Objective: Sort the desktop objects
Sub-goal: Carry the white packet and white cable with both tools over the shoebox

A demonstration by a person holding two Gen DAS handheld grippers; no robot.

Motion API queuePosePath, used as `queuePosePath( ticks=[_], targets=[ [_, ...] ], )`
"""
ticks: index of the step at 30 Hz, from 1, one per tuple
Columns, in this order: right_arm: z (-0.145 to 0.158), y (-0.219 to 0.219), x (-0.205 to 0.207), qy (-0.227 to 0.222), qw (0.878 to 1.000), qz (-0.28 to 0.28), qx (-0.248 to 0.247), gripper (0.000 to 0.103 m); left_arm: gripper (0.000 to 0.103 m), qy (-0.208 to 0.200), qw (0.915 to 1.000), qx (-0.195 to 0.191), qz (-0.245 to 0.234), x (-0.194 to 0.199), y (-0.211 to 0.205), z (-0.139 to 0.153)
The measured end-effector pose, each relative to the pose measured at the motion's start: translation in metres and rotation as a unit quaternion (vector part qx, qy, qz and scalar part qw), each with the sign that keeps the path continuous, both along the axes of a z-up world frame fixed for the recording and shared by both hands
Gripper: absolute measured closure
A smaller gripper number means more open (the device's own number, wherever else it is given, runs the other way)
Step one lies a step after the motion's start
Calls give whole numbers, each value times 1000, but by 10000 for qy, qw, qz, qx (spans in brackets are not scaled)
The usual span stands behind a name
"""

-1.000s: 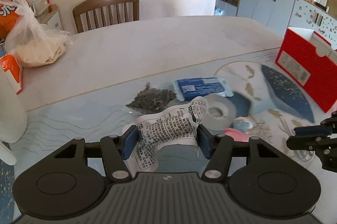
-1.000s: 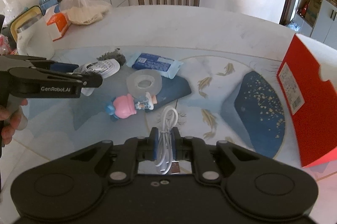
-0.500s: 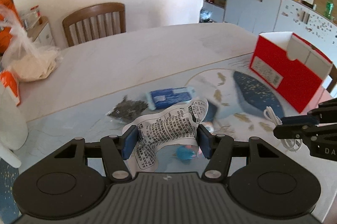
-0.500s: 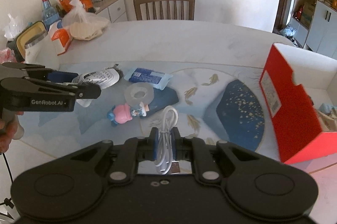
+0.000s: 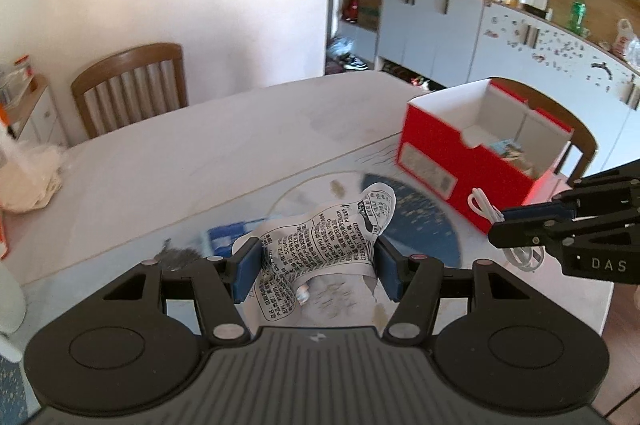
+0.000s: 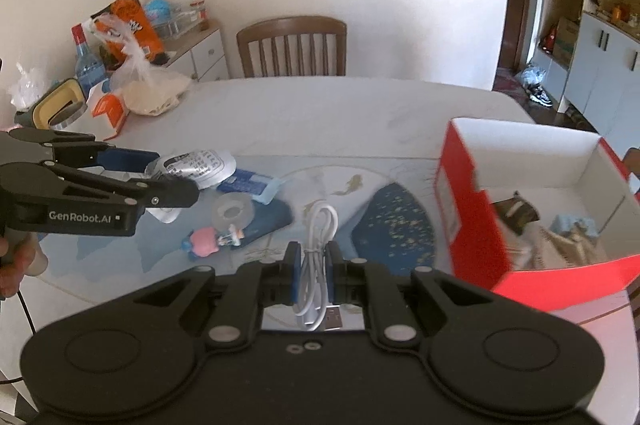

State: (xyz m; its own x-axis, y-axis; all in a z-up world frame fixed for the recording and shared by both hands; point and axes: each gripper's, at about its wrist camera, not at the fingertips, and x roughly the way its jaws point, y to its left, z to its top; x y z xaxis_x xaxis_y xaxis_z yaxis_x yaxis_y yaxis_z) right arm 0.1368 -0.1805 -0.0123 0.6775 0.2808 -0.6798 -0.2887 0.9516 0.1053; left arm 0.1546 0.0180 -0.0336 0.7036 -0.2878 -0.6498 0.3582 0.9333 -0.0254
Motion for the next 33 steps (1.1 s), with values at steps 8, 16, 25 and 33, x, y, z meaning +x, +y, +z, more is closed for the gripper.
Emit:
queuePosePath(
  ticks=[8,16,25,33],
  targets=[
    [16,-38,-2,-186,9997,-188,16,91,44,-146,9994,-41,-297,1,-39,17],
    [27,-73,4,-274,9994,-197,90,91,44,-193,9986,-88,-481,7,-77,29],
    [29,-117,12,-309,9991,-268,115,91,44,-231,9971,-82,-718,16,-132,35],
    [23,-164,23,-226,9988,-414,116,91,44,-134,9947,-23,-1020,27,-183,31]
  ],
)
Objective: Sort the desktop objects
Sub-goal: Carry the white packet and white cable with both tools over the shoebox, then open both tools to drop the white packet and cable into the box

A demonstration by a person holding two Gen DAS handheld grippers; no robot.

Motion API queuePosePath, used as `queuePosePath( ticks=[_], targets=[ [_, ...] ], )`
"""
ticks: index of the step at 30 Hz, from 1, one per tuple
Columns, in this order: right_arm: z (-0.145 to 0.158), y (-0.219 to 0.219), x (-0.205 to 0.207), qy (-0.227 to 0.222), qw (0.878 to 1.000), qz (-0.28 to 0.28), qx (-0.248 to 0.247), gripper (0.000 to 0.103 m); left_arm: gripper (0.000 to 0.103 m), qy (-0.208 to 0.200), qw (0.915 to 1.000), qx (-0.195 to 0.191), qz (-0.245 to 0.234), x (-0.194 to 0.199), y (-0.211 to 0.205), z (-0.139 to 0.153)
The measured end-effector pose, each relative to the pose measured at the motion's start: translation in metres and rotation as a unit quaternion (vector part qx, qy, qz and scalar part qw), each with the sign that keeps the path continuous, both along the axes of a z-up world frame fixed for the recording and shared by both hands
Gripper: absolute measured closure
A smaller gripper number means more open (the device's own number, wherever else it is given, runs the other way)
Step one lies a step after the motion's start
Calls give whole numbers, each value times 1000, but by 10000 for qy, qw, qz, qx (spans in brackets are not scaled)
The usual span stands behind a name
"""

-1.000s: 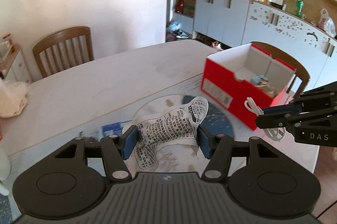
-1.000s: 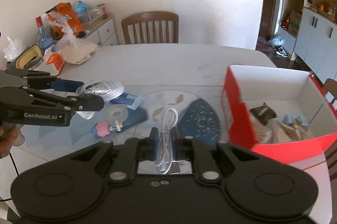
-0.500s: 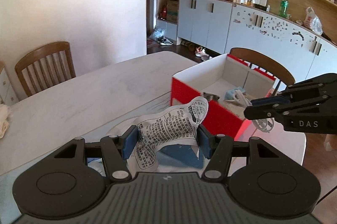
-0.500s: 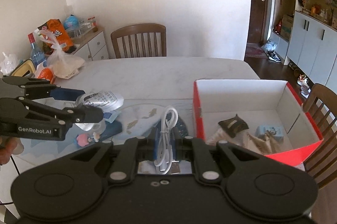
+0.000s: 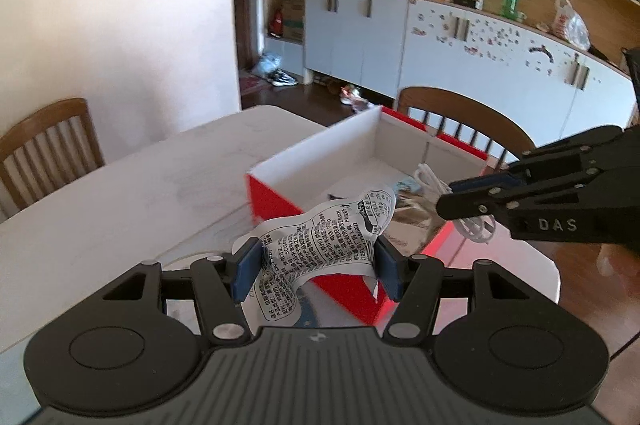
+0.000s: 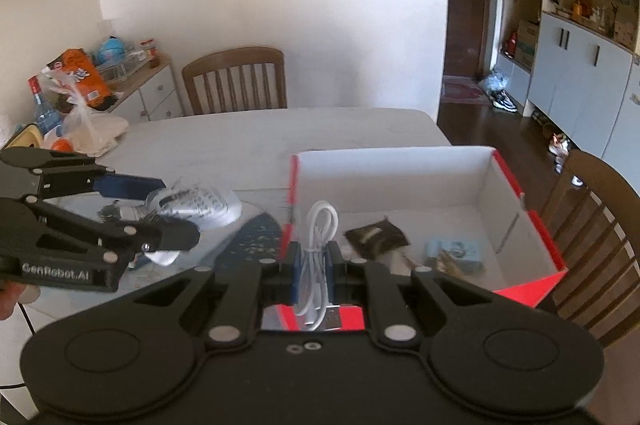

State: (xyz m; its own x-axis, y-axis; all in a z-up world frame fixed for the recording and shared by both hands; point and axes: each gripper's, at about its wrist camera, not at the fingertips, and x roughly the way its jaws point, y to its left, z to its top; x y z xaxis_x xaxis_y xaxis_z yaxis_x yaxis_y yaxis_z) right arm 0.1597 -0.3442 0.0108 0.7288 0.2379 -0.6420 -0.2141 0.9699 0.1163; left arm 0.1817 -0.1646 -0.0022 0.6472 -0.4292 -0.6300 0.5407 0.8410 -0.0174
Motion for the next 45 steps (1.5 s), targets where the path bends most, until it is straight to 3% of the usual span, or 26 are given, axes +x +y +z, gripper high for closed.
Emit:
queuePosePath(
  ticks=[10,19,30,39,45],
  targets=[
    [-15,-50,27,152,9996,-230,-10,93,44,67,9979,472,-438,29,-65,-17],
    [-34,-66,64,274,9994,-174,-86,93,44,253,9924,1018,-647,65,-105,-45],
    [-54,-82,92,635,9979,63,94,93,44,569,9795,1601,-1079,89,-131,-76],
    [-69,-83,115,1019,9941,266,250,93,44,1040,9731,1669,-1198,109,-143,-86],
    [-84,-81,132,1318,9903,293,325,93,44,1423,9718,1502,-1135,122,-141,-88]
  ],
)
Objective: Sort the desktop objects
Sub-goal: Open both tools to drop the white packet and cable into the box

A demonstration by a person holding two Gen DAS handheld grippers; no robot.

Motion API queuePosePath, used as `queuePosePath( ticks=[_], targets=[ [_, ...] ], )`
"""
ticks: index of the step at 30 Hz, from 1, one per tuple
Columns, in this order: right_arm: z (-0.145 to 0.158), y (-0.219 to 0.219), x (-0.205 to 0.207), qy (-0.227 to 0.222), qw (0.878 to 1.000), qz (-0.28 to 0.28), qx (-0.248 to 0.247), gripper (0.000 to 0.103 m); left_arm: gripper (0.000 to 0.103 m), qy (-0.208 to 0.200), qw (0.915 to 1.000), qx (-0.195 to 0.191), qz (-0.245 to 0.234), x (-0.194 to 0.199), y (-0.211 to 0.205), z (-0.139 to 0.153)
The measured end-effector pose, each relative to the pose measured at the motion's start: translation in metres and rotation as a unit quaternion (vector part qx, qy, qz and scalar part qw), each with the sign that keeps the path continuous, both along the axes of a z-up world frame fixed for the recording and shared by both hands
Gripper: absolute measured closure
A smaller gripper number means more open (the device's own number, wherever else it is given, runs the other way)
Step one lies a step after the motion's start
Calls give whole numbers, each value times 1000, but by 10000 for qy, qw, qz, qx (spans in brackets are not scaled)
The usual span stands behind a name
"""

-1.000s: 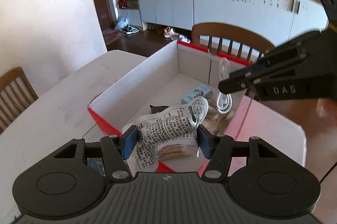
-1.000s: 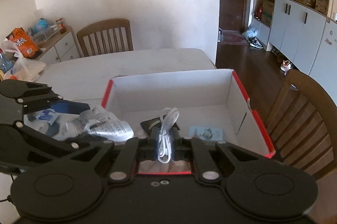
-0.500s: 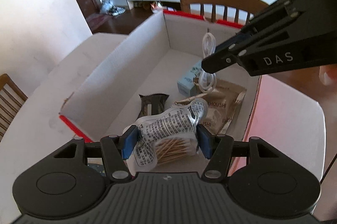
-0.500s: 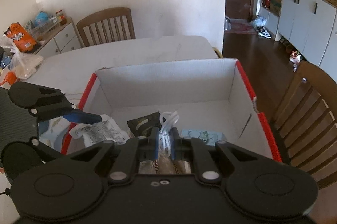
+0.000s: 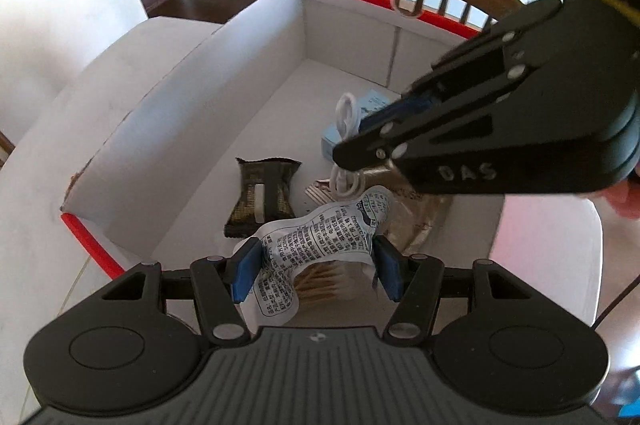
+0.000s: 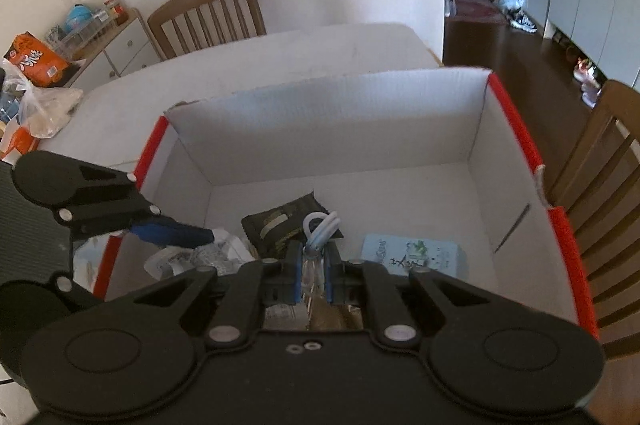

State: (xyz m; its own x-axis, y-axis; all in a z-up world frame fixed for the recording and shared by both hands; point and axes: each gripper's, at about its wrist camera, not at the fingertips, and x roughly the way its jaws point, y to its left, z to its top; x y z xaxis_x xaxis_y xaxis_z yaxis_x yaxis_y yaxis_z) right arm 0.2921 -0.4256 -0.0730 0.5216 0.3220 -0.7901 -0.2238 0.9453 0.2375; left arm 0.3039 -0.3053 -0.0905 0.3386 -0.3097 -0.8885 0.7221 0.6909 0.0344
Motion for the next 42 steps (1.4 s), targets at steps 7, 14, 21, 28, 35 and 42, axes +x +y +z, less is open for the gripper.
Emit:
queuePosePath(
  ticks=[7,14,21,28,35,42],
  targets=[
    [-13,9,20,405,9991,4,-83,93,44,239,9995,184,-59,11,-7,-12],
    [-25,14,32,755,9968,-140,-235,94,44,450,9988,189,-3,16,-7,-20],
    [-27,13,35,893,9954,-212,-283,93,44,653,9974,286,-48,23,-11,-27],
    [-8,3,27,702,9972,-227,-142,81,42,771,9963,362,-69,26,-12,-31],
    [3,-10,15,561,9979,-193,-265,77,37,652,9968,437,-121,25,-11,-29],
    [9,-26,1,486,9982,-320,-163,71,34,468,9984,303,-48,20,-7,-16]
  ],
)
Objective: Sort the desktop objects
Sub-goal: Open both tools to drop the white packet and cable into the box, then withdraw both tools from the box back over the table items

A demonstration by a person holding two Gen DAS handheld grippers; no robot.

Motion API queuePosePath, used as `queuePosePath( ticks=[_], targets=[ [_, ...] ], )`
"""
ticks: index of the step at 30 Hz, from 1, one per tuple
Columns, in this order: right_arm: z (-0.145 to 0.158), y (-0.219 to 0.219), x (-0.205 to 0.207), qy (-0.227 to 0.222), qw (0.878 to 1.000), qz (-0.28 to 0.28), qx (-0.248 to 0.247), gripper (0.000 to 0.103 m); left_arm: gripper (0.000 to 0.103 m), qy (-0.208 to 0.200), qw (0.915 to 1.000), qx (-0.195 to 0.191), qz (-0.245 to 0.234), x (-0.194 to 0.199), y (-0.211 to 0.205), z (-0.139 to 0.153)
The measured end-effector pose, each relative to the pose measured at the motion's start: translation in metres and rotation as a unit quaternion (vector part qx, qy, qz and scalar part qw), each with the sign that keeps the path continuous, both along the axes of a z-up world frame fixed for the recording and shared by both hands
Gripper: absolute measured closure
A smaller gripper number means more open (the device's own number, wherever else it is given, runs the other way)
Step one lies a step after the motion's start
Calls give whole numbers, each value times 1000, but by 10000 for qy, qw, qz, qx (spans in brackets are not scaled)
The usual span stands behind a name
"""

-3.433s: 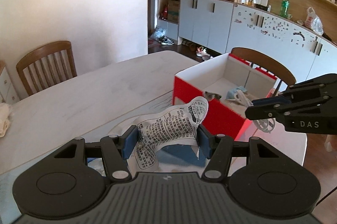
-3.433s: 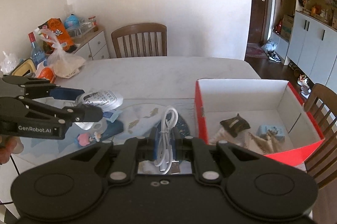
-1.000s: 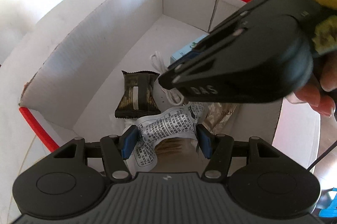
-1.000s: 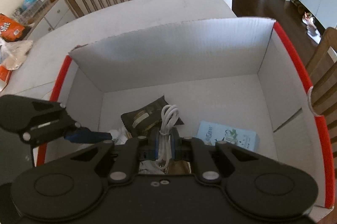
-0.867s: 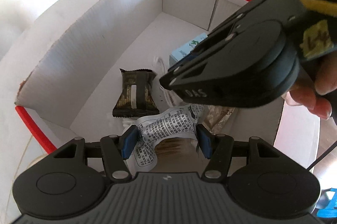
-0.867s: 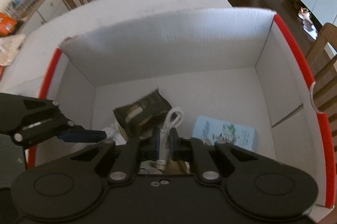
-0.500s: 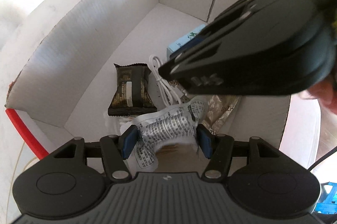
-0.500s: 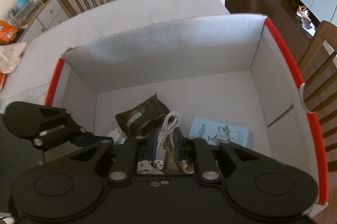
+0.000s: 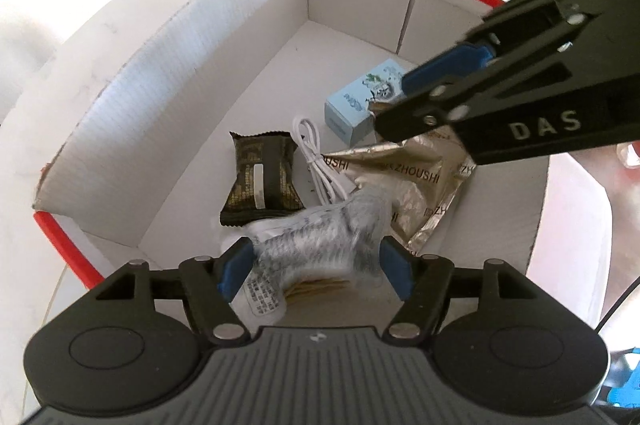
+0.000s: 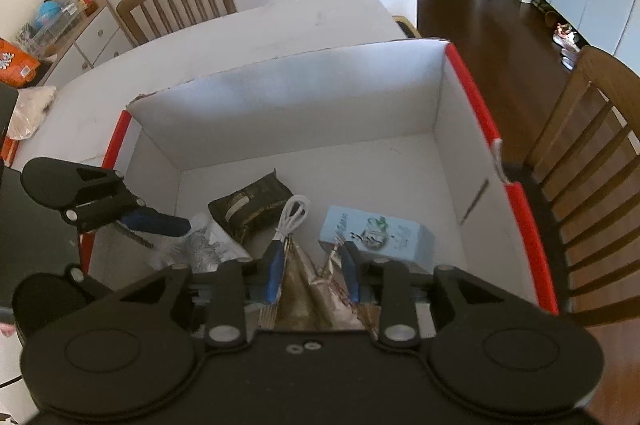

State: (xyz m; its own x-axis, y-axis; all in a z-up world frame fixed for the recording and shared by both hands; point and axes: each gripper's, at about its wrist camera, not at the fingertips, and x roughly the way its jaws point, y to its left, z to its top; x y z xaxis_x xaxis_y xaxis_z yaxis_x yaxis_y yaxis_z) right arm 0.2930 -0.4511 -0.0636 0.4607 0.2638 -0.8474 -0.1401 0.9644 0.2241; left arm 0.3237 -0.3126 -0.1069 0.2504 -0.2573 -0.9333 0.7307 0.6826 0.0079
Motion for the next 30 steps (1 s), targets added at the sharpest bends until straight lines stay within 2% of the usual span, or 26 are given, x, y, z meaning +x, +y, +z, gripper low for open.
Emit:
queuePosePath(
  ticks=[3,6,20,30],
  targets=[
    [6,-4,-9,-91,9999,-14,83,66,34,-49,9999,-137,65,-3,3,8],
    [12,-8,-18,-163,9998,-36,138,65,30,-61,9995,-290,88,-7,5,15],
    [40,-2,-52,-509,9982,59,326,60,30,-209,9956,-853,324,-33,27,43],
    [60,8,-81,-827,9962,60,271,47,29,-328,9918,-1153,448,-57,42,59]
  ],
)
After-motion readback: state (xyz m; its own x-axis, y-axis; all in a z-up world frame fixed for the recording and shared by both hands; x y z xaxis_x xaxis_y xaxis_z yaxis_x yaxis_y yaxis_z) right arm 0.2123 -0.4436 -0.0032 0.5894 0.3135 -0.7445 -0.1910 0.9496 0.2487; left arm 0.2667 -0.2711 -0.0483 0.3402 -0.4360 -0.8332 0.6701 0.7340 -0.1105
